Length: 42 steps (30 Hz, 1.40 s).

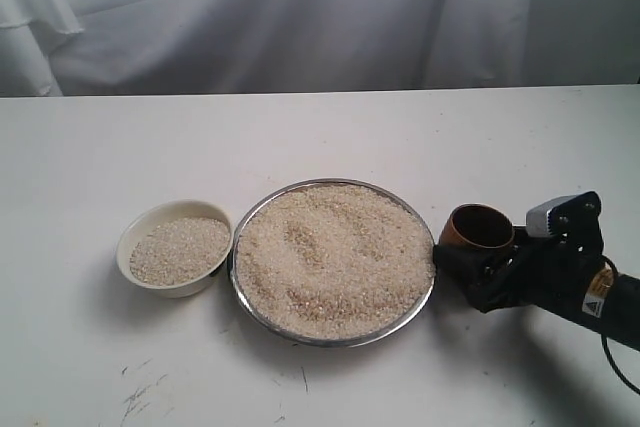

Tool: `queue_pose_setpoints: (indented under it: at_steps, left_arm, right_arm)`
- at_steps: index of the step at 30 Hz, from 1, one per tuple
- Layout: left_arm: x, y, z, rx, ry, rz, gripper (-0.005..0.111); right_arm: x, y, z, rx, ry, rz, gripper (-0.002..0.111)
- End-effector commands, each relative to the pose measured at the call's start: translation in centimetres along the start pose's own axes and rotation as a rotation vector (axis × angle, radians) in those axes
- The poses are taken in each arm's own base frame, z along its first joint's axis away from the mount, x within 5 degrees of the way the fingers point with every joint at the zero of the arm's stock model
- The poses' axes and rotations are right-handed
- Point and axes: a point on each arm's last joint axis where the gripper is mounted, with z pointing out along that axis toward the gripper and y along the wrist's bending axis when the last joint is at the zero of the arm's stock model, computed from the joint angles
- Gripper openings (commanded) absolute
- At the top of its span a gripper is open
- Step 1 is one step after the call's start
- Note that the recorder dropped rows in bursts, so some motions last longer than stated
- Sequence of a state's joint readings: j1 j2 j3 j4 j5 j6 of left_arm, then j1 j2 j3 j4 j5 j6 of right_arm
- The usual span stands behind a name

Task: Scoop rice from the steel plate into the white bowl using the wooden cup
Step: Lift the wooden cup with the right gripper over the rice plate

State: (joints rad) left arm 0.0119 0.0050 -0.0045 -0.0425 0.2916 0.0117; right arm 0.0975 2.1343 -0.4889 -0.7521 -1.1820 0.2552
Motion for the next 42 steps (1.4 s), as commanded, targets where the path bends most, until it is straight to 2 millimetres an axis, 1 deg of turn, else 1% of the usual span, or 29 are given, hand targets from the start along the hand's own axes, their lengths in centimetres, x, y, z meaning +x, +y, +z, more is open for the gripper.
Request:
queue_pose_setpoints:
  at_steps: [1,4,8,9,13,14,15,19,22,24,26,27,28,30,31,32,33,34,35,36,39,42]
  left_arm:
    - [0.1,0.0,0.0,0.002,-0.007,-0.004,0.000]
    - [0.1,0.0,0.0,0.002,-0.007,-0.004,0.000]
    - [0.1,0.0,0.0,0.002,-0.007,-0.004,0.000]
    - [0.1,0.0,0.0,0.002,-0.007,-0.004,0.000]
    - [0.1,0.0,0.0,0.002,-0.007,-0.004,0.000]
    - [0.1,0.0,0.0,0.002,-0.007,-0.004,0.000]
    - [0.1,0.0,0.0,0.002,-0.007,-0.004,0.000]
    - [0.1,0.0,0.0,0.002,-0.007,-0.004,0.000]
    - [0.1,0.0,0.0,0.002,-0.007,-0.004,0.000]
    - [0.1,0.0,0.0,0.002,-0.007,-0.004,0.000]
    - [0.1,0.0,0.0,0.002,-0.007,-0.004,0.000]
    - [0.1,0.0,0.0,0.002,-0.007,-0.004,0.000]
    - [0.1,0.0,0.0,0.002,-0.007,-0.004,0.000]
    - [0.1,0.0,0.0,0.002,-0.007,-0.004,0.000]
    - [0.1,0.0,0.0,0.002,-0.007,-0.004,0.000]
    - [0.1,0.0,0.0,0.002,-0.007,-0.004,0.000]
    - [0.1,0.0,0.0,0.002,-0.007,-0.004,0.000]
    - [0.1,0.0,0.0,0.002,-0.007,-0.004,0.000]
    - [0.1,0.0,0.0,0.002,-0.007,-0.004,0.000]
    - [0.1,0.0,0.0,0.002,-0.007,-0.004,0.000]
    - [0.1,0.0,0.0,0.002,-0.007,-0.004,0.000]
    - [0.1,0.0,0.0,0.002,-0.007,-0.004,0.000]
  right_arm:
    - [-1.1,0.4,-0.4,-0.017,0.017,-0.029,0.000]
    - [-3.5,0.3,-1.4,0.055,0.042,-0.085,0.000]
    - [-5.9,0.6,-2.6,0.104,0.035,-0.126,0.000]
    - [-6.8,0.6,-2.8,0.115,0.046,-0.134,0.000]
    - [-9.8,1.3,-3.0,0.125,0.120,-0.206,0.000]
    - [-10.5,1.6,-2.9,0.131,0.144,-0.230,0.000]
    - [-11.7,2.1,-2.7,0.131,0.153,-0.284,0.000]
    - [-15.1,3.6,-1.4,0.169,0.188,-0.421,0.000]
    - [-17.9,4.6,-0.4,0.228,0.197,-0.559,0.000]
    - [-19.3,5.1,0.1,0.276,0.209,-0.653,0.000]
    - [-20.2,5.6,0.6,0.301,0.220,-0.747,0.000]
    - [-20.9,5.9,1.1,0.315,0.230,-0.836,0.000]
    - [-21.1,6.0,1.4,0.324,0.240,-0.876,0.000]
    - [-21.5,6.4,2.3,0.333,0.273,-1.022,0.000]
    - [-21.5,6.8,3.1,0.320,0.301,-1.143,0.000]
    - [-21.4,7.0,3.5,0.312,0.317,-1.198,0.000]
    - [-21.1,7.5,4.4,0.299,0.358,-1.311,0.000]
    - [-20.9,7.6,4.8,0.296,0.378,-1.351,0.000]
    - [-20.1,7.9,5.8,0.272,0.423,-1.445,0.000]
    - [-19.3,8.1,6.7,0.248,0.461,-1.503,0.000]
    - [-17.7,9.0,8.5,0.208,0.542,-1.656,0.000]
    - [-16.3,10.3,10.1,0.151,0.587,-1.813,0.000]
